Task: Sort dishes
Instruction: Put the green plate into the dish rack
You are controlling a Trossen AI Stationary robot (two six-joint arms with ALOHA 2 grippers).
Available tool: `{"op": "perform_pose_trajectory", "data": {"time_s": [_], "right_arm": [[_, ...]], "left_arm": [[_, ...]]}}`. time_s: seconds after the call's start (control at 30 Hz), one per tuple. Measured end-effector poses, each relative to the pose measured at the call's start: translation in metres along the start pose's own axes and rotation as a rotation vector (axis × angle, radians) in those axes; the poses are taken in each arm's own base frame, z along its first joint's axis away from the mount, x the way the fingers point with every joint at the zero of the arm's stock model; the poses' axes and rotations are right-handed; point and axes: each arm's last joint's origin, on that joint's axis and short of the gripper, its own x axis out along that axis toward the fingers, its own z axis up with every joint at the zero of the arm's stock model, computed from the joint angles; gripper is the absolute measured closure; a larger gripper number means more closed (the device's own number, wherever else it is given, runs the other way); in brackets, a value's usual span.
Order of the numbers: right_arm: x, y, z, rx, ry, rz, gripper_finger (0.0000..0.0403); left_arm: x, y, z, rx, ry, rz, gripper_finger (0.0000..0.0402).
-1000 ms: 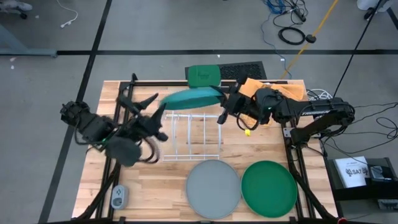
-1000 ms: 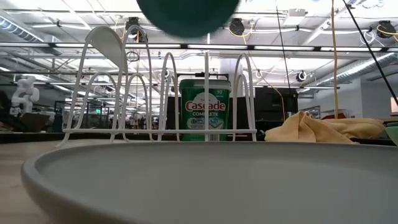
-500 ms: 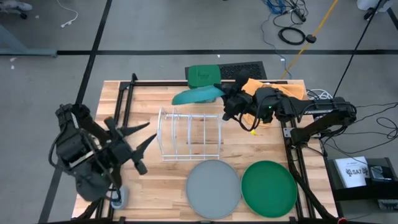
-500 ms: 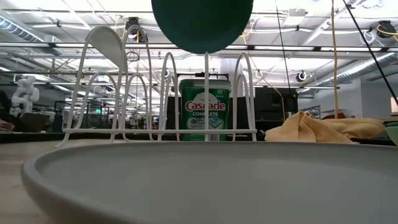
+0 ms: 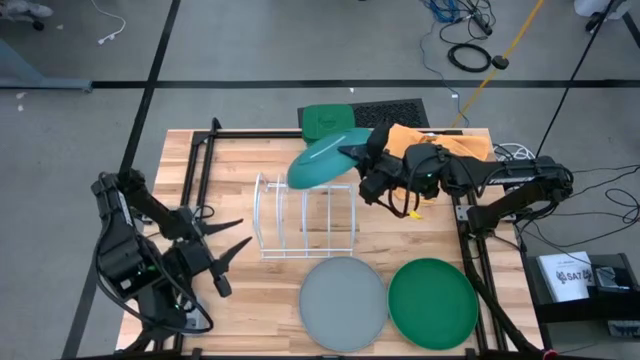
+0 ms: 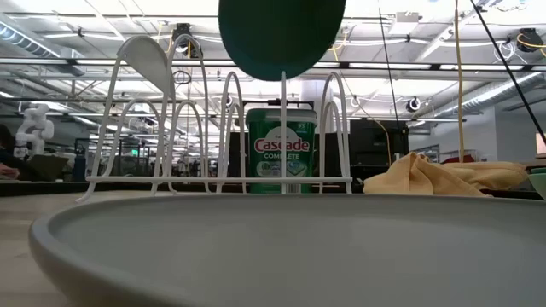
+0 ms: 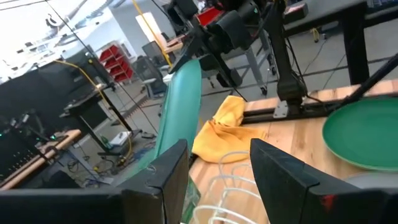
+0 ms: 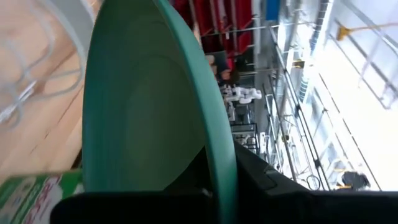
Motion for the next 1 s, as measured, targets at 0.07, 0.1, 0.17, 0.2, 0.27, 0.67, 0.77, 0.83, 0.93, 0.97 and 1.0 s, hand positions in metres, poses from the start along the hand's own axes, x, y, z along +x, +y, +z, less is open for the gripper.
{"op": "perform_pose_trajectory", "data": {"time_s": [0.07,0.1,0.17,0.2,0.27,0.67,0.77,0.83,0.93,0.97,1.0], "right_arm": [[-0.002,0.002,-0.002,-0.040,0.009,0.028,0.0386],[-0.004,0.003,-0.002,-0.053,0.011,0.041,0.0386],[-0.012,0.000,-0.003,-0.052,0.009,0.050,0.0386],[-0.017,-0.002,-0.004,-0.044,0.003,0.050,0.0386],[-0.029,-0.009,-0.007,-0.016,-0.014,0.039,0.0386],[-0.086,-0.033,-0.027,0.179,-0.324,0.110,0.0386],[-0.086,-0.033,-0.029,0.194,-0.403,0.149,0.0386],[-0.085,-0.032,-0.029,0.199,-0.468,0.174,0.0386],[-0.079,-0.033,-0.030,0.202,-0.542,0.201,0.0386],[-0.077,-0.034,-0.031,0.202,-0.551,0.214,0.0386],[-0.074,-0.035,-0.032,0.205,-0.560,0.221,0.0386]], "left_arm": [[0.001,-0.002,-0.005,-0.006,0.007,0.000,0.0229],[0.001,-0.003,-0.006,-0.011,0.010,-0.001,0.0229],[0.001,-0.005,-0.009,-0.025,0.020,-0.008,0.0229],[0.002,-0.006,-0.010,-0.032,0.026,-0.012,0.0229],[0.002,-0.008,-0.013,-0.032,0.032,-0.014,0.0229],[0.007,-0.010,-0.017,-0.011,0.040,0.006,0.0229],[0.010,-0.009,-0.017,-0.013,0.044,0.016,0.0229],[0.012,-0.009,-0.017,-0.015,0.045,0.022,0.0229],[0.013,-0.008,-0.017,-0.016,0.047,0.028,0.0229],[0.013,-0.008,-0.017,-0.016,0.048,0.030,0.0229],[0.013,-0.008,-0.016,-0.017,0.047,0.030,0.0229]]}}
